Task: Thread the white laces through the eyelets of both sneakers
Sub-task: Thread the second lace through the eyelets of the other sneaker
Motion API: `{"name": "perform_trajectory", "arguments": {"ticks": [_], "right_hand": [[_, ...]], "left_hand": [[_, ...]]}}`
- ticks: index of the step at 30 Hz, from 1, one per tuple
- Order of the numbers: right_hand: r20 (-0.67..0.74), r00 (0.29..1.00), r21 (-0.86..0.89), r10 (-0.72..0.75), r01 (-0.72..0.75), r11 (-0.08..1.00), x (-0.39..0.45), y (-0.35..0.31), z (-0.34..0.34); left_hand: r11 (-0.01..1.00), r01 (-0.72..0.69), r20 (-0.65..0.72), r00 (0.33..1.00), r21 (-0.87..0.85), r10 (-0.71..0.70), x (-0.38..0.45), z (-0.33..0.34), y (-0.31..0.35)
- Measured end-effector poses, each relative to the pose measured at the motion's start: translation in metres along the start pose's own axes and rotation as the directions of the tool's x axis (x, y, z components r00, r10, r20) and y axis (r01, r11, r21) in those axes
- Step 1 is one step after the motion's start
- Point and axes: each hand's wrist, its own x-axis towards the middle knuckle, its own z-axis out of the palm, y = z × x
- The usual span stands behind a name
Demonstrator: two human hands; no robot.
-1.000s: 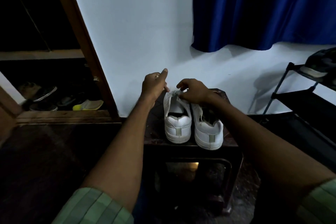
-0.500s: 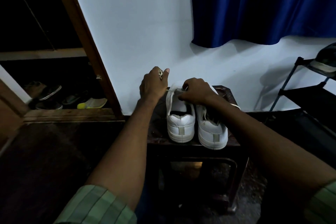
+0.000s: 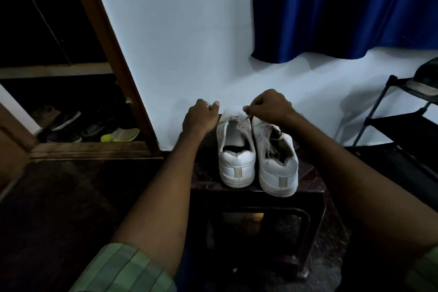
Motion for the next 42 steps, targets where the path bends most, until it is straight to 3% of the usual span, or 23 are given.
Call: {"name": "perform_trajectory", "arguments": {"ticks": [3,5,7,9,11,15,18,20,21,23,25,27,29,31,36,37,39,42], "right_hand": [[-0.019,0.999,0.362,-0.034,0.039,0.931,-0.003,-0.001,-0.012],[-0.007,0.998,0.457,-0.063,0.059,0.887,-0.006,-0.006,-0.017],[0.012,0.993,0.47,-0.117,0.097,0.877,-0.007,-0.011,-0.017],[0.022,0.985,0.499,-0.17,0.136,0.856,-0.01,-0.016,-0.015],[0.012,0.978,0.543,-0.21,0.169,0.823,-0.013,-0.022,-0.015],[0.044,0.983,0.515,-0.179,0.131,0.847,-0.009,-0.021,-0.025],[0.084,0.991,0.415,-0.107,0.063,0.907,-0.007,-0.009,-0.035],[0.1,0.993,0.478,-0.069,0.013,0.878,-0.004,-0.002,-0.04],[0.1,0.993,0.524,-0.058,-0.003,0.852,-0.003,-0.001,-0.041],[0.097,0.994,0.56,-0.048,-0.015,0.828,-0.001,-0.001,-0.041],[0.118,0.991,0.538,-0.061,-0.012,0.843,-0.003,-0.004,-0.035],[0.16,0.981,0.531,-0.114,0.011,0.847,-0.006,-0.008,-0.027],[0.19,0.971,0.519,-0.147,0.028,0.854,-0.007,-0.01,-0.022],[0.198,0.972,0.5,-0.129,0.013,0.866,-0.008,-0.01,-0.022],[0.172,0.982,0.532,-0.08,-0.024,0.847,0.0,0.002,-0.028],[0.177,0.98,0.536,-0.095,-0.015,0.844,0.0,0.003,-0.028],[0.193,0.97,0.553,-0.149,0.018,0.833,0.0,0.004,-0.025],[0.188,0.958,0.569,-0.218,0.075,0.819,-0.002,-0.001,-0.017]], "left_hand": [[0.996,0.059,-0.027,0.998,0.068,-0.057,0.001,-0.002,-0.006],[0.996,-0.081,-0.119,0.989,0.048,0.086,-0.002,-0.005,-0.002],[0.931,-0.311,-0.126,0.948,-0.189,0.292,-0.006,-0.009,0.01],[0.819,-0.328,0.034,0.921,-0.471,0.389,-0.017,-0.011,0.03],[0.775,-0.303,0.141,0.884,-0.555,0.446,-0.026,-0.011,0.044],[0.83,-0.298,0.111,0.914,-0.472,0.391,-0.021,-0.006,0.039],[0.915,-0.184,0.014,0.979,-0.358,0.202,-0.012,-0.001,0.028],[0.95,-0.066,-0.041,0.998,-0.306,0.056,-0.01,0.001,0.021],[0.965,-0.083,-0.097,0.993,-0.247,0.06,-0.008,0.002,0.018],[0.945,-0.248,-0.216,0.955,-0.212,0.202,-0.006,0.002,0.019],[0.851,-0.409,-0.183,0.912,-0.33,0.368,-0.01,-0.002,0.03],[0.792,-0.382,0.016,0.897,-0.477,0.442,-0.019,-0.003,0.043],[0.817,-0.4,0.098,0.873,-0.414,0.478,-0.024,-0.001,0.045],[0.859,-0.401,0.029,0.902,-0.319,0.432,-0.022,0.0,0.04],[0.945,-0.157,-0.201,0.974,-0.287,0.101,-0.006,-0.01,0.027],[0.931,-0.183,-0.211,0.97,-0.315,0.119,-0.006,-0.01,0.025],[0.85,-0.322,-0.153,0.947,-0.417,0.283,-0.011,-0.009,0.027],[0.776,-0.354,0.085,0.884,-0.523,0.46,-0.022,-0.001,0.036]]}}
